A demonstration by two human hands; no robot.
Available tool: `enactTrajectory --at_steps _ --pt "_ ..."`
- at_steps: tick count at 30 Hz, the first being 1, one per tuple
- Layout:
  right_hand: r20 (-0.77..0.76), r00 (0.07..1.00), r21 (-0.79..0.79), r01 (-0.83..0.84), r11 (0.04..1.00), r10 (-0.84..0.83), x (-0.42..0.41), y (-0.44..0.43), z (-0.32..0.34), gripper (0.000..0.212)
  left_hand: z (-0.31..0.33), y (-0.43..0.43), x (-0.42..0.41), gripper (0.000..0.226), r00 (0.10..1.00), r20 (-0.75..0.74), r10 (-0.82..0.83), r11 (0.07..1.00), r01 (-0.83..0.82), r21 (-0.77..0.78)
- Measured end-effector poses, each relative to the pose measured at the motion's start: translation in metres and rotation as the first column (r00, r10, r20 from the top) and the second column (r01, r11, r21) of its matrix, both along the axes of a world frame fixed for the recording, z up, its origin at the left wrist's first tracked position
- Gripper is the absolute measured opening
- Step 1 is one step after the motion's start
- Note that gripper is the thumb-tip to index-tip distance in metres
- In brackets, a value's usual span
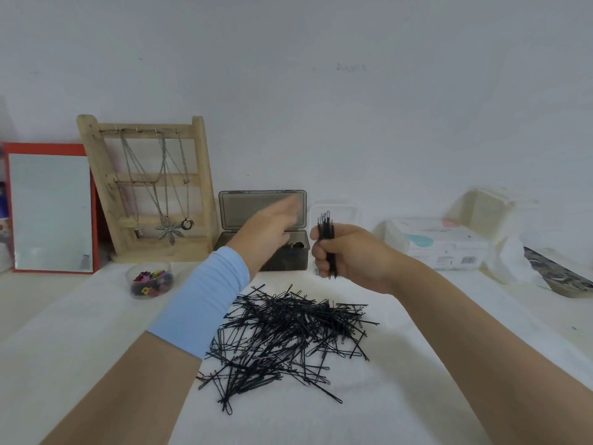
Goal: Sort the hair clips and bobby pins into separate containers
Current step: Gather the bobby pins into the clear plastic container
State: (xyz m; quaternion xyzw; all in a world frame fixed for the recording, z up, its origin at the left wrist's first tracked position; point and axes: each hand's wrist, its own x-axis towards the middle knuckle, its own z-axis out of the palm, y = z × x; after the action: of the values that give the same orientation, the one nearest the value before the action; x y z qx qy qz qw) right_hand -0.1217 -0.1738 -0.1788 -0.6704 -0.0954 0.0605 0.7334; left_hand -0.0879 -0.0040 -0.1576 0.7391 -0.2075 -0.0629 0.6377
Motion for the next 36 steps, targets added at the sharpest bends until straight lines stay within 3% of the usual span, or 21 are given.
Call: enactTrajectory --at_steps 2,6,9,11,13,15,18,21,24,29,33,36 --pt "-0.034 0.998 -0.073 -0.049 0.996 0.047 0.000 -0.002 -0.002 0.026 0.001 -0.003 -0.002 0.044 0.984 0.168 -0.054 0.991 0.033 0.130" --pt "-0.057 0.994 -0.103 -0.102 0.989 0.096 0.000 -0.007 -0.003 0.027 0.004 -0.014 -0.006 0.039 0.949 0.248 -0.194 0.907 0.078 0.414" --pt "-0.063 0.998 -0.203 -0.033 0.979 0.021 0.002 -0.018 -0.001 0.026 0.018 -0.017 0.003 0.036 0.940 0.277 -0.200 0.870 0.040 0.491" --pt "-0.013 0.998 -0.371 0.051 0.927 -0.061 0.011 -0.029 0.006 0.027 0.024 -0.020 0.015 0.037 0.936 0.305 -0.178 0.869 0.004 0.494" --pt "0.091 0.989 -0.610 0.147 0.778 -0.115 0.023 -0.041 0.016 0.029 0.025 -0.023 0.028 0.037 0.939 0.328 -0.104 0.879 -0.068 0.472" --pt "0.175 0.980 -0.821 0.196 0.537 -0.092 0.039 -0.050 0.024 0.033 0.019 -0.027 0.042 0.038 0.948 0.317 -0.031 0.891 -0.117 0.438" --pt "0.152 0.988 -0.970 0.146 0.196 0.019 0.058 -0.052 0.023 0.043 0.002 -0.034 0.054 0.042 0.950 0.310 -0.036 0.872 -0.122 0.474" --pt "0.111 0.990 -0.992 0.105 0.070 0.086 0.070 -0.047 0.011 0.045 -0.016 -0.037 0.057 0.044 0.929 0.366 -0.054 0.835 -0.158 0.526" --pt "0.120 0.986 -0.990 0.111 0.085 0.113 0.075 -0.045 0.008 0.042 -0.024 -0.035 0.061 0.046 0.920 0.384 -0.083 0.793 -0.173 0.585" --pt "0.181 0.983 -0.943 0.166 0.289 0.024 0.071 -0.063 0.011 0.044 -0.025 -0.040 0.056 0.044 0.922 0.357 -0.151 0.723 -0.143 0.676" --pt "0.213 0.976 -0.959 0.200 0.201 0.047 0.065 -0.066 0.002 0.038 -0.029 -0.052 0.047 0.040 0.913 0.298 -0.278 0.571 -0.093 0.816" --pt "0.202 0.976 -0.956 0.181 0.230 0.075 0.056 -0.063 -0.001 0.031 -0.030 -0.055 0.043 0.034 0.907 0.236 -0.347 0.435 -0.067 0.898"
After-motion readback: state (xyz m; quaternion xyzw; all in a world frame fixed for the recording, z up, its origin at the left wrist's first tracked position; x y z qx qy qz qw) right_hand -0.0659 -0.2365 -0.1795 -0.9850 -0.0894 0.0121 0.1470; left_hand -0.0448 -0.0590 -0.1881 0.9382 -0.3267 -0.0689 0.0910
